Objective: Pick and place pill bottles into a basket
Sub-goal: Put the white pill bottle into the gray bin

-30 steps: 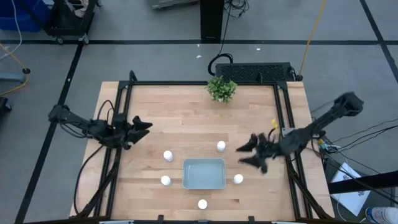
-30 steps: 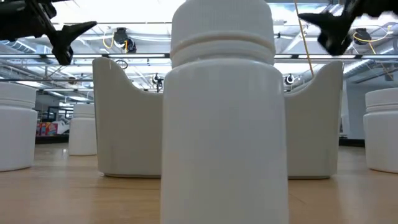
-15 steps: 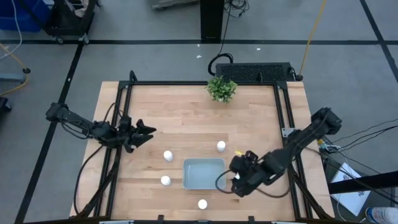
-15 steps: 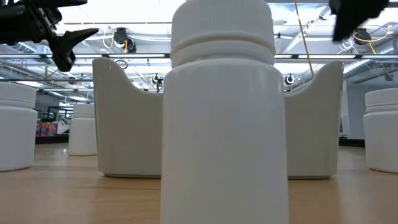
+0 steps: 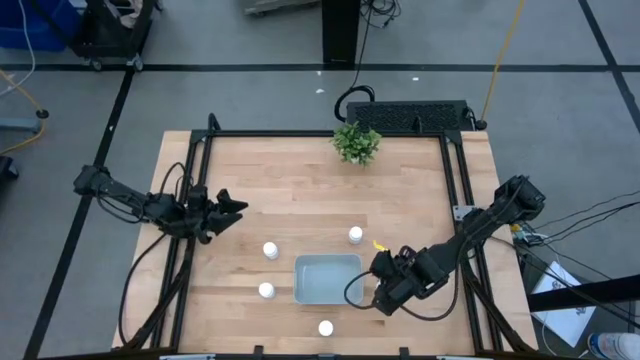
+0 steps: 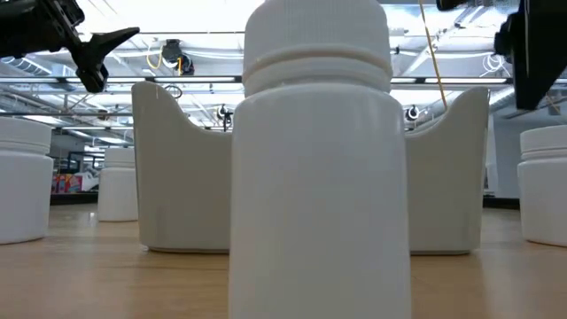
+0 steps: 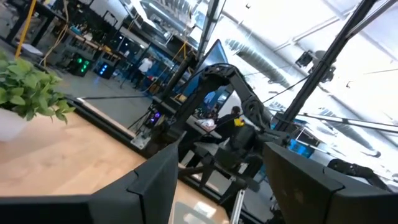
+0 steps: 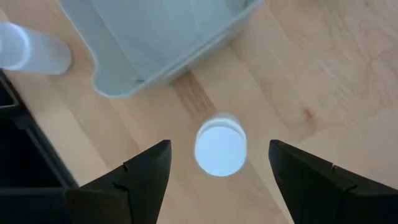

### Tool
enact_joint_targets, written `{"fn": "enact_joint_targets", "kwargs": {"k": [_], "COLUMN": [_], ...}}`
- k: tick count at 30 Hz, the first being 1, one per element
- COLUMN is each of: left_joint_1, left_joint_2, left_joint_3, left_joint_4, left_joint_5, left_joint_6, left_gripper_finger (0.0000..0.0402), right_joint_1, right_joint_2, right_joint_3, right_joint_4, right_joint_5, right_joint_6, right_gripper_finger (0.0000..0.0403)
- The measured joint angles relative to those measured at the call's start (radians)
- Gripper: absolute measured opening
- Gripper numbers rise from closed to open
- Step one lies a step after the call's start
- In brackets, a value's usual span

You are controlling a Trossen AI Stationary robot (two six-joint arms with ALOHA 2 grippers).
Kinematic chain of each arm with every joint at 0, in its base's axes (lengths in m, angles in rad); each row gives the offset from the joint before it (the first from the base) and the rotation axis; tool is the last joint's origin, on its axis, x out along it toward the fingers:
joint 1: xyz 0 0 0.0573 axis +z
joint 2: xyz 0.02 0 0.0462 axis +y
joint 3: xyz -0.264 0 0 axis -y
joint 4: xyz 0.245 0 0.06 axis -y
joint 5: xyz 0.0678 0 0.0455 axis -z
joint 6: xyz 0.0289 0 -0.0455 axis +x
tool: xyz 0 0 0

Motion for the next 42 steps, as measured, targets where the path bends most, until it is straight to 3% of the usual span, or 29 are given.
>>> {"fn": "enact_joint_targets", "kwargs": {"k": [15,30,42], "left_joint_1": [0.000,-0.001,-0.001], "left_joint_2": [0.000,0.000,0.000], "left_joint_3": [0.000,0.000,0.000], "left_joint_4": [-0.018,-0.038,-0.038], "left_joint_5": [0.002,0.010,0.011], "left_joint_6": [-0.014,-0.031,-0.028], "left_gripper_finger": [0.0241,0.0241,0.0241], "right_joint_1": [0.006,0.007,0.007], "right_joint_2": [0.000,-0.001,-0.001], "right_joint_3": [-0.148,-0.153,-0.153], "right_joint_4": [0.167,0.183,0.196], "right_joint_5": [-0.029,-0.028,-0.031], "right_joint_6": [0.010,-0.001,0.001], "right_gripper_finger": [0.0263,0.0261,0.0194]}}
